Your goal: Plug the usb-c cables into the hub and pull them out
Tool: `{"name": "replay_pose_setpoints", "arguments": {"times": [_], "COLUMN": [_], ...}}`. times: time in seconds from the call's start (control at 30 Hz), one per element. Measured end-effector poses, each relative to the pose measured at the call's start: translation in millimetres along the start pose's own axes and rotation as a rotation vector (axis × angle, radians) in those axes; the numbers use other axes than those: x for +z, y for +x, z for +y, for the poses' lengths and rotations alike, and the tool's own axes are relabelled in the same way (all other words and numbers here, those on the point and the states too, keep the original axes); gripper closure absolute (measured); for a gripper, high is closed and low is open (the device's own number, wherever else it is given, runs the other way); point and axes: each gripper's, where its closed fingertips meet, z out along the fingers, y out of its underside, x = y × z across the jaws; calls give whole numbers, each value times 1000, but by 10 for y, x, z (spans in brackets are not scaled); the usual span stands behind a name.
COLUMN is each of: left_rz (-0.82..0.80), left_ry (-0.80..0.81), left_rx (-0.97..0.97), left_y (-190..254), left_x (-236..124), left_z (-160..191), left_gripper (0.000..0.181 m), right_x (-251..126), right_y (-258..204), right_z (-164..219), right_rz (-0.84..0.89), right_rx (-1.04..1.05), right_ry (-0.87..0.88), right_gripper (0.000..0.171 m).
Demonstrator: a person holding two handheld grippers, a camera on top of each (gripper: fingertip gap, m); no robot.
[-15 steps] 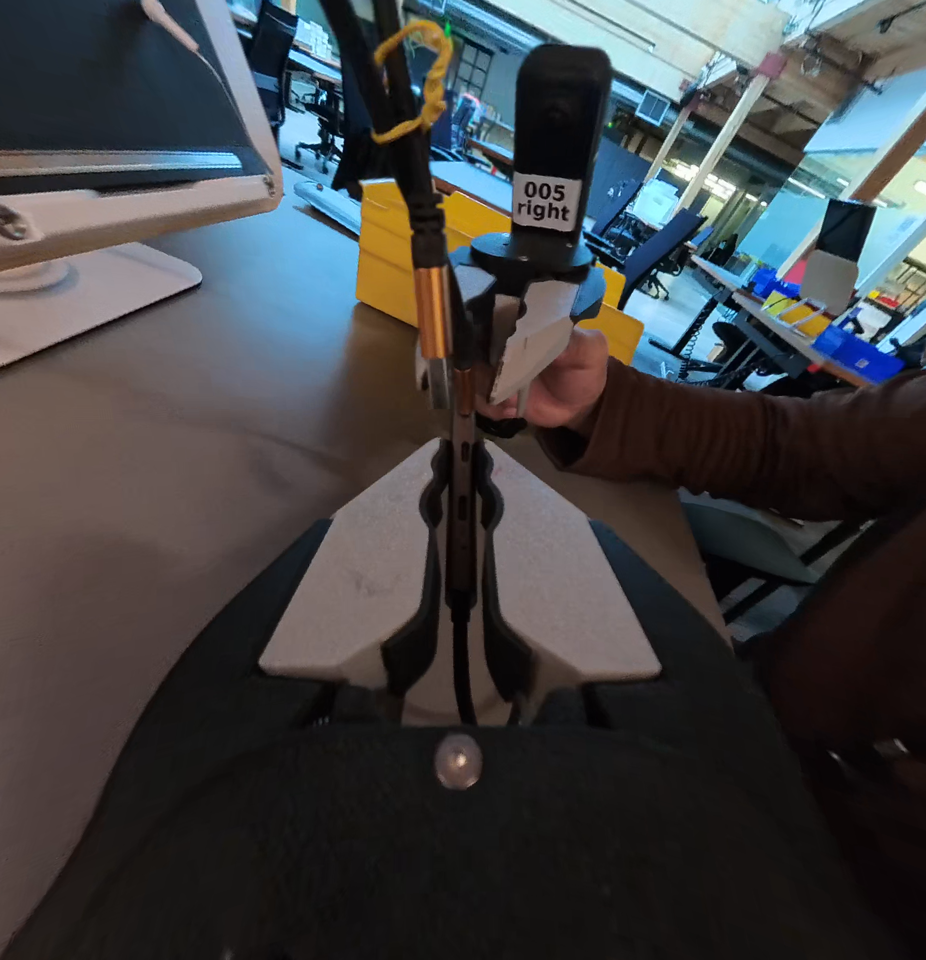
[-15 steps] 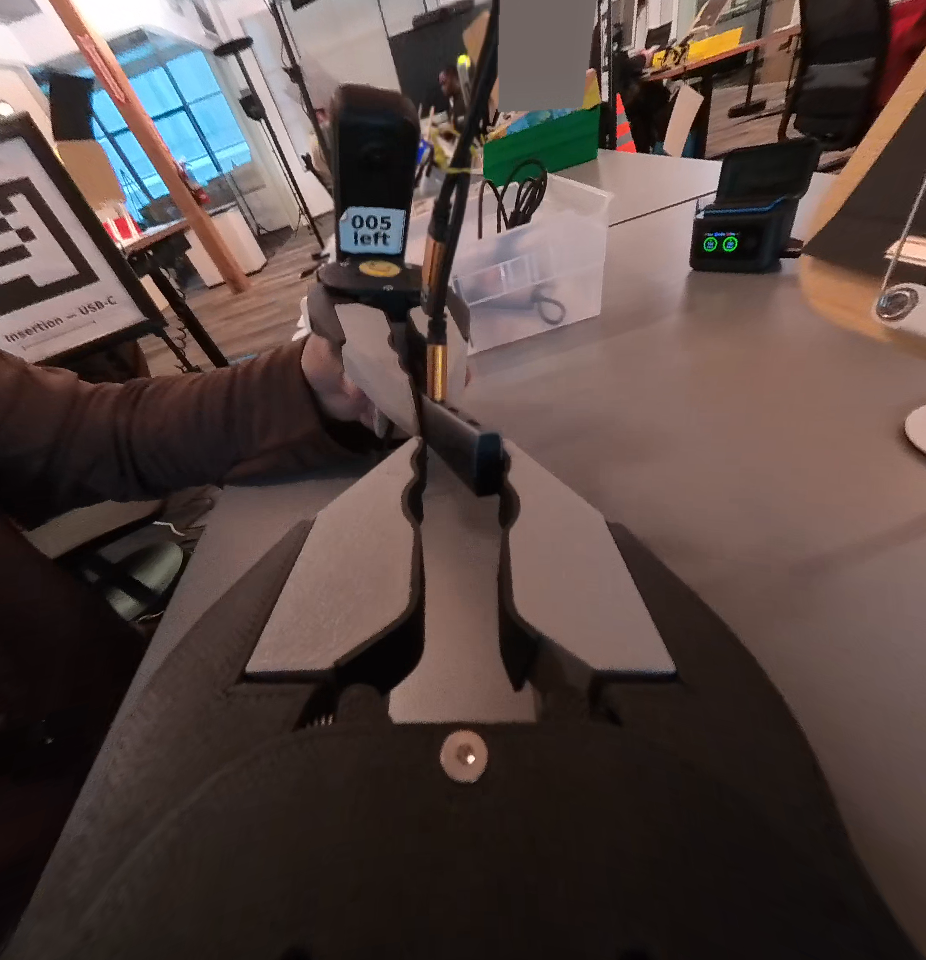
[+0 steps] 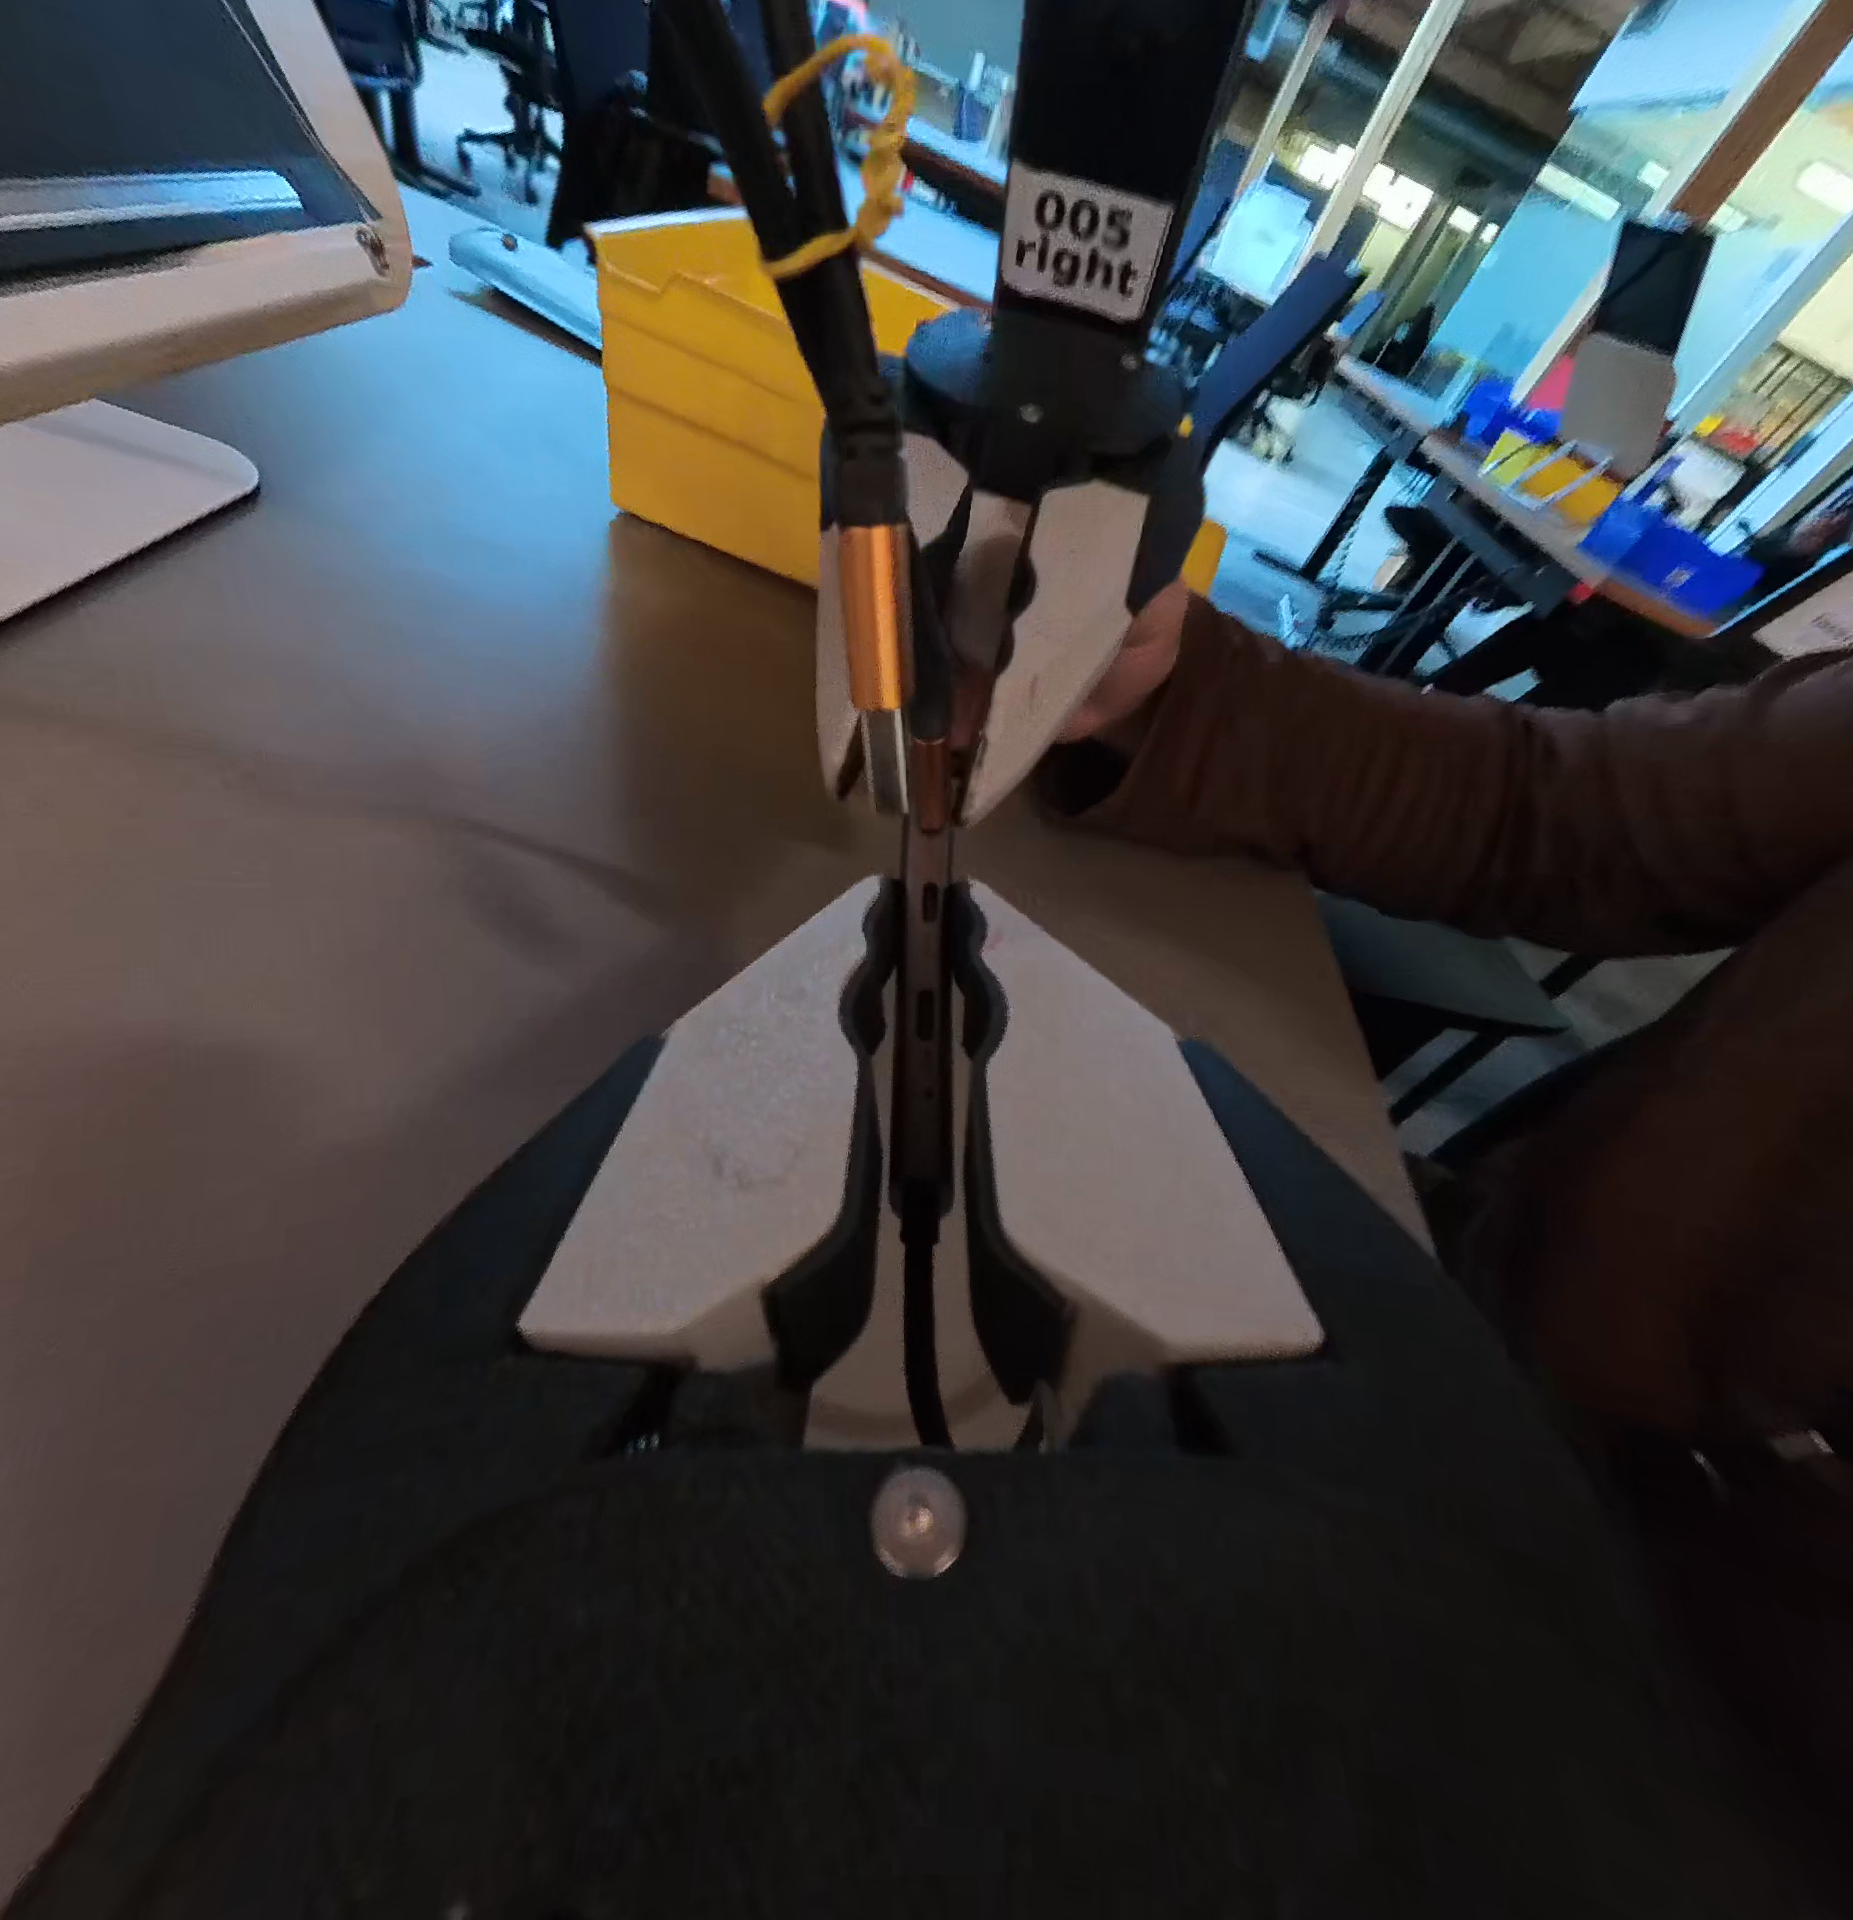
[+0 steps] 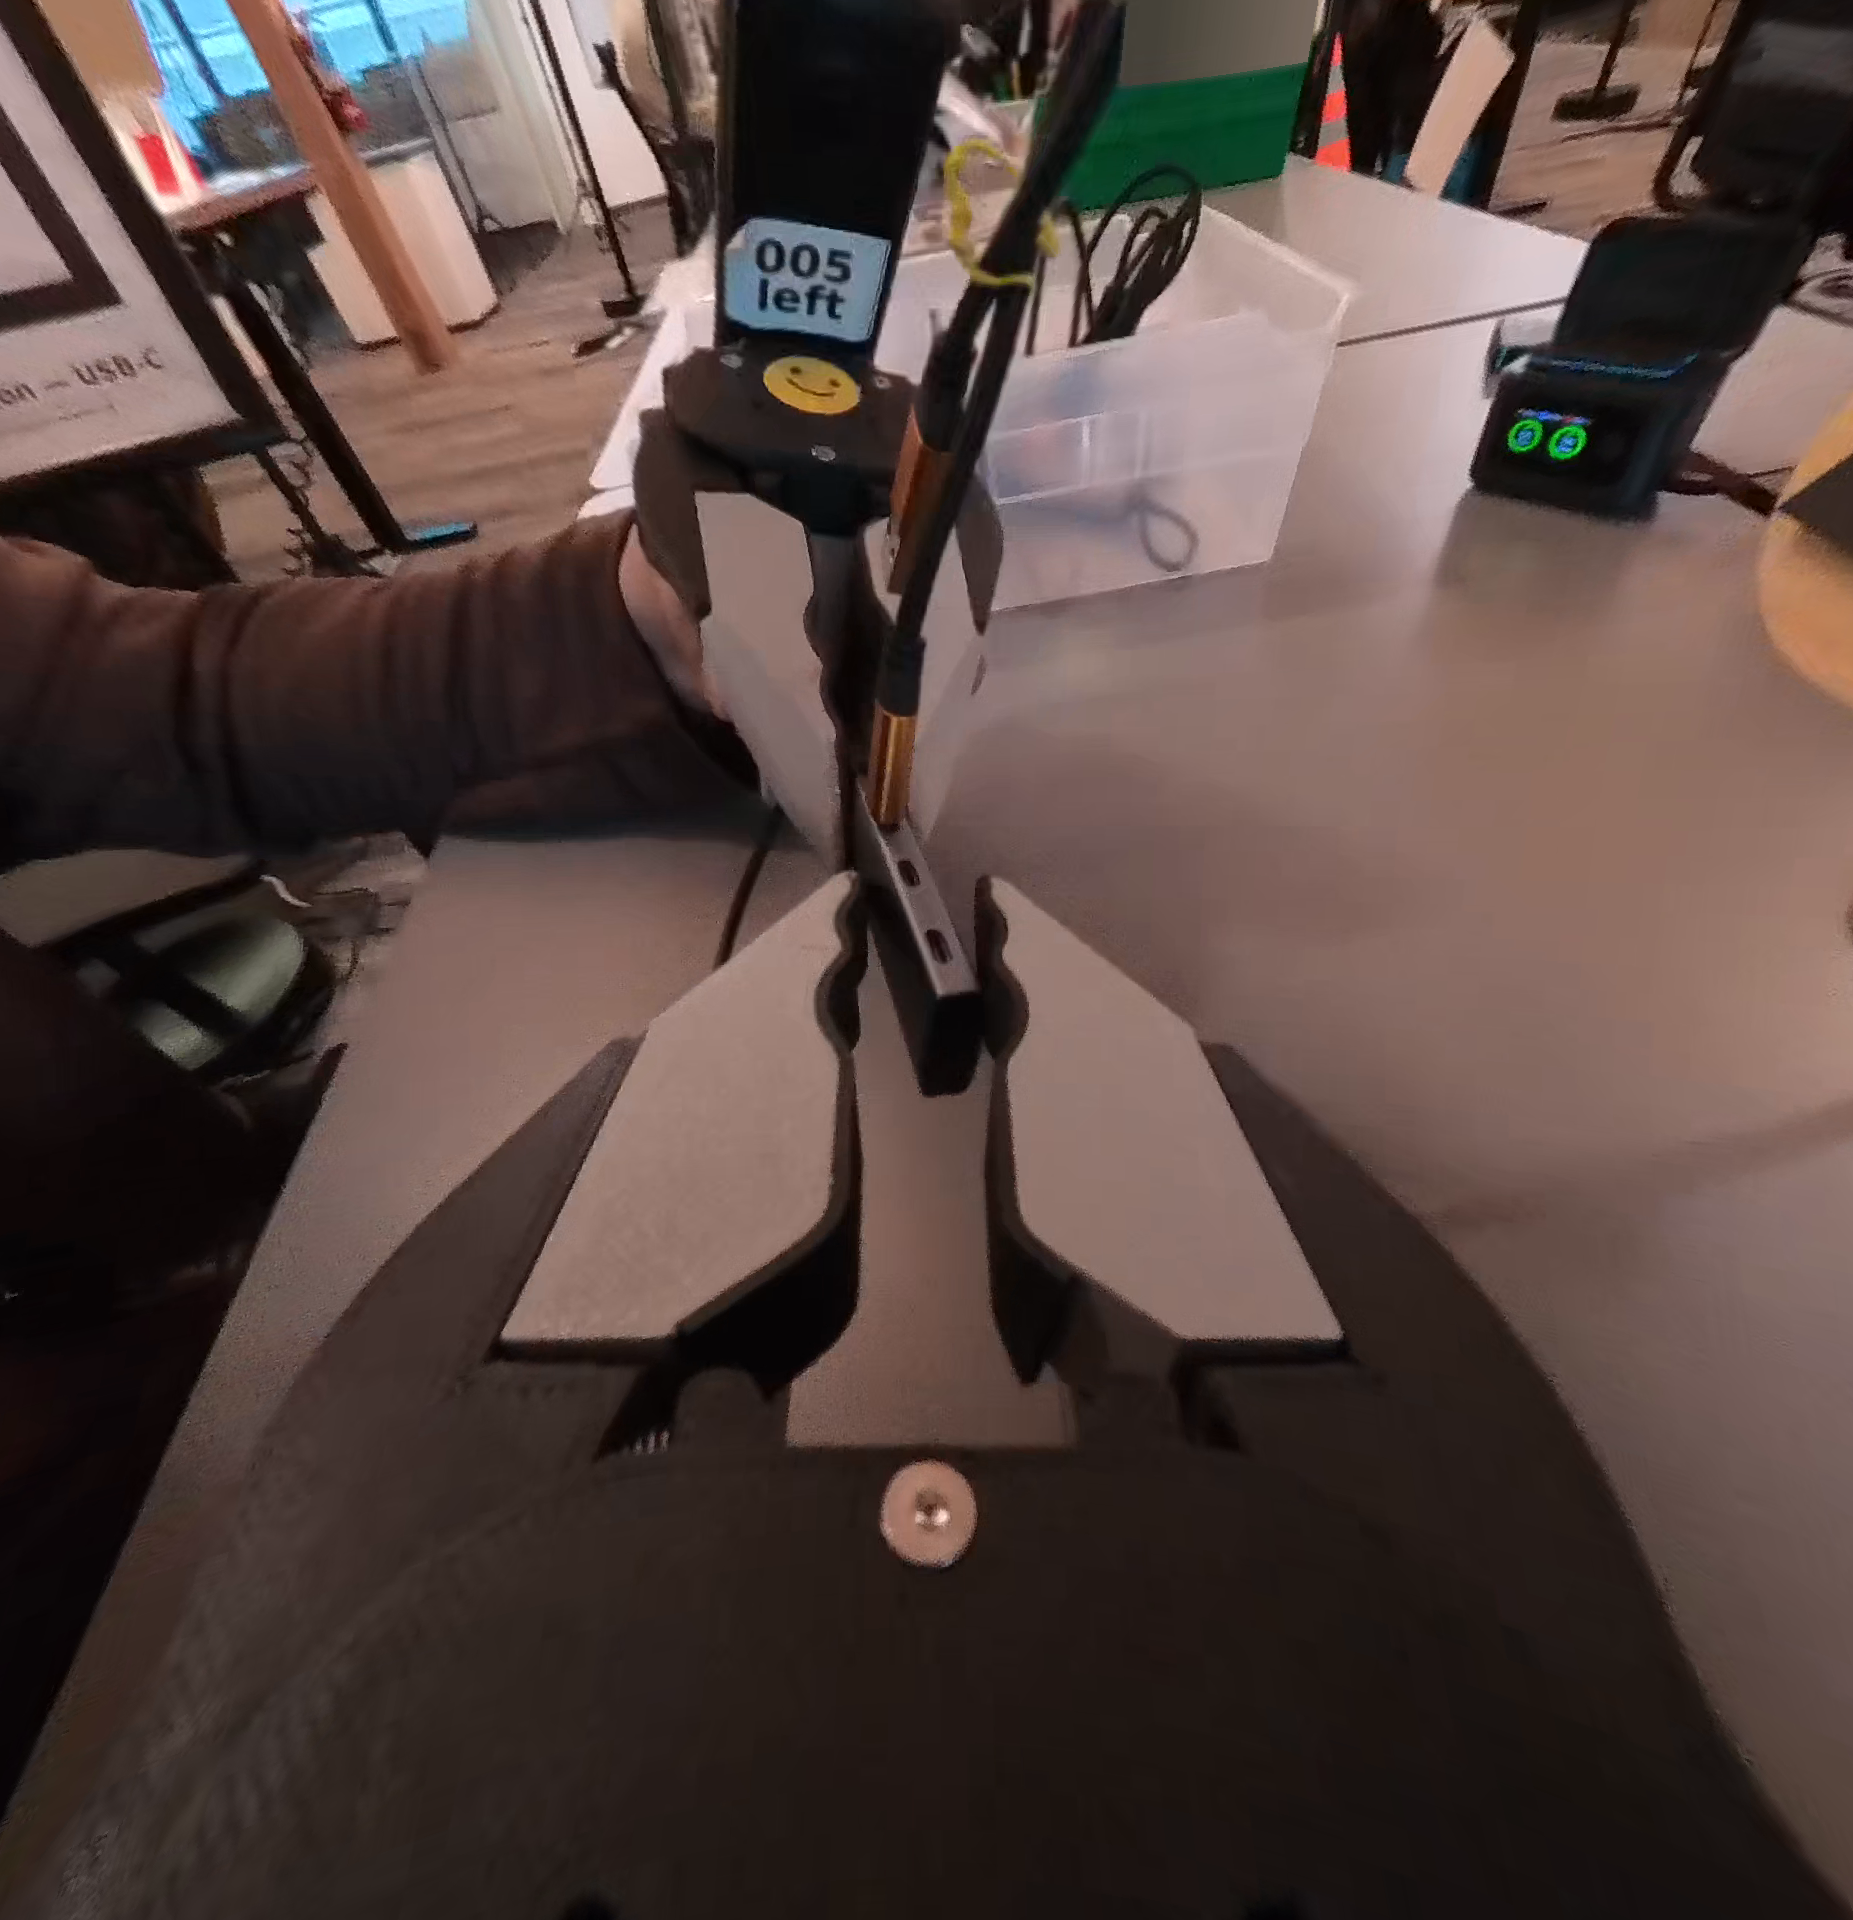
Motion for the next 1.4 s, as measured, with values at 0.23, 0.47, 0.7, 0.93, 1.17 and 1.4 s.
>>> {"name": "replay_pose_setpoints", "arguments": {"times": [0.23,0.47,0.7,0.93,1.17,1.4], "left_rz": [32,32,49,-111,-131,-115], "left_ry": [21,26,11,-105,-201,-281], "left_rx": [-1,-39,17,87,138,150], "left_y": [109,58,124,-77,-68,-35], "left_x": [10,112,195,144,156,178], "left_z": [-52,-11,9,122,245,374], "left_gripper": [173,173,174,174,174,174], "right_x": [-59,-79,-154,-165,-85,73], "right_y": [-163,-95,-118,99,-25,-96], "right_z": [-103,-87,-230,32,-10,183], "right_rz": [-118,-125,-182,-69,-1,-14], "right_rx": [17,61,116,135,-24,-69], "right_ry": [76,92,218,34,-32,-117], "right_gripper": [165,164,164,156,145,164]}}
